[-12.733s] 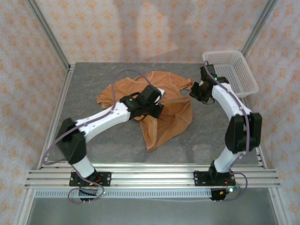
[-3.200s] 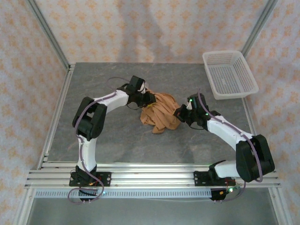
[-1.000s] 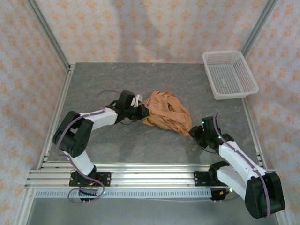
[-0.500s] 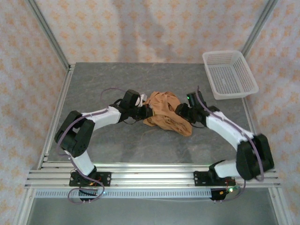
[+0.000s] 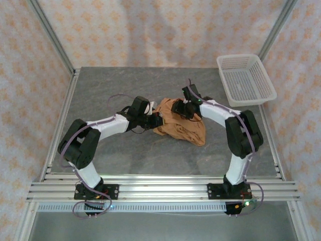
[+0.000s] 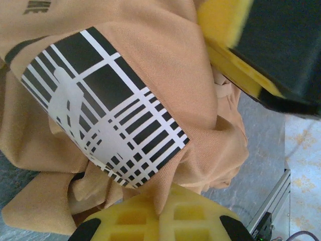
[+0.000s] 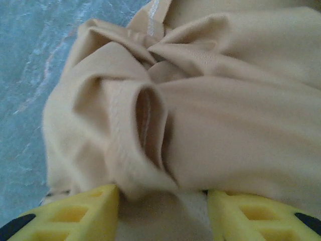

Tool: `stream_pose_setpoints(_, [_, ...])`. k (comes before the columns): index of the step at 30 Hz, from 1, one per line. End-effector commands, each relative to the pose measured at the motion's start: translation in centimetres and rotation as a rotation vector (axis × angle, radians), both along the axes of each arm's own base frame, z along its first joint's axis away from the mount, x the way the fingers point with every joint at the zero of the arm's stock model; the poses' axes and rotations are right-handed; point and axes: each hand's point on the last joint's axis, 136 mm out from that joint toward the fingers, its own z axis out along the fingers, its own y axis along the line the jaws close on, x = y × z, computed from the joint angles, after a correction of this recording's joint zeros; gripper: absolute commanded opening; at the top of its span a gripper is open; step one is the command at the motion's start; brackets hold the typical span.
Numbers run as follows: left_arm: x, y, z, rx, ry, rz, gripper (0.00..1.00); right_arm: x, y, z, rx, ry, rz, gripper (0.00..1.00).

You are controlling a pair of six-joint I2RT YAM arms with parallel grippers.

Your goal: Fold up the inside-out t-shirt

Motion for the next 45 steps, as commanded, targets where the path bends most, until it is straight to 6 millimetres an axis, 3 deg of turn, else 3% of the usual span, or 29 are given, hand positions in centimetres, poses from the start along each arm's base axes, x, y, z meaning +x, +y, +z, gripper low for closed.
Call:
stream_pose_setpoints(1, [-0.5, 0.0, 1.1, 0.011, -0.031, -0.015, 0.00, 1.8, 0.7, 0.1, -0.010, -0.028, 0.019, 0.41])
stream_pose_setpoints(4, [-0.5, 0.1, 1.4, 0.011, -0.035, -0.013, 0.00, 2.4, 1.0, 1.4, -0.008, -0.037, 0.036, 0.05])
stream_pose_setpoints(6, [-0.3, 0.3, 1.8, 0.021, -0.041, -0.012, 0.00, 2.1, 0.5, 3.9, -0.001, -0.050, 0.037, 0.00])
stream_pose_setpoints(8, [0.3, 0.8, 2.3, 0.042, -0.048, -0.003, 0.01, 1.3, -0.9, 8.3, 0.020, -0.100, 0.017, 0.00])
stream_pose_setpoints(9, [0.6, 1.0, 2.6, 0.048, -0.055, 0.001, 0.08, 0.9, -2.2, 10.3, 0.014, -0.122, -0.002, 0.00])
stream_pose_setpoints(11, [1.5, 1.4, 3.5, 0.056, -0.078, 0.011, 0.40, -0.1, -5.8, 14.5, -0.012, -0.182, -0.066, 0.00])
stream_pose_setpoints(12, [1.8, 1.7, 3.9, 0.059, -0.086, 0.015, 0.50, -0.6, -7.4, 16.1, -0.020, -0.209, -0.097, 0.00])
stream_pose_setpoints(13, [2.2, 2.0, 4.3, 0.065, -0.093, 0.022, 0.57, -1.0, -9.5, 17.4, -0.030, -0.230, -0.137, 0.00])
stream_pose_setpoints(15, [2.7, 2.6, 4.7, 0.071, -0.099, 0.033, 0.61, -1.7, -13.1, 18.8, -0.054, -0.248, -0.212, 0.00])
stream_pose_setpoints(18, [2.9, 3.0, 4.3, 0.073, -0.088, 0.035, 0.61, -2.0, -16.5, 18.5, -0.065, -0.235, -0.284, 0.00])
stream_pose_setpoints(24, [2.7, 1.8, 1.3, 0.046, -0.025, 0.010, 0.60, -1.0, -16.7, 15.2, -0.019, -0.172, -0.296, 0.00])
stream_pose_setpoints(27, [2.9, -0.1, 0.4, 0.032, -0.017, -0.022, 0.62, -0.5, -16.5, 14.1, -0.017, -0.148, -0.293, 0.00])
stream_pose_setpoints(31, [3.3, -4.1, -0.1, 0.022, -0.027, -0.096, 0.63, -0.2, -16.9, 13.6, -0.044, -0.140, -0.297, 0.00])
stream_pose_setpoints(32, [3.4, -5.1, -1.1, 0.024, -0.010, -0.109, 0.63, -0.3, -17.1, 13.6, -0.058, -0.140, -0.301, 0.00])
stream_pose_setpoints(38, [6.3, -9.2, -1.6, -0.030, -0.020, -0.123, 0.64, -0.4, -17.2, 13.7, -0.061, -0.146, -0.300, 0.00])
stream_pose_setpoints(42, [8.4, -10.1, -2.1, 0.002, -0.034, -0.111, 0.66, -0.3, -16.8, 13.6, -0.041, -0.143, -0.295, 0.00])
stream_pose_setpoints(45, [10.2, -10.3, -3.5, 0.070, -0.036, -0.105, 0.59, -0.3, -16.5, 13.8, -0.021, -0.145, -0.289, 0.00])
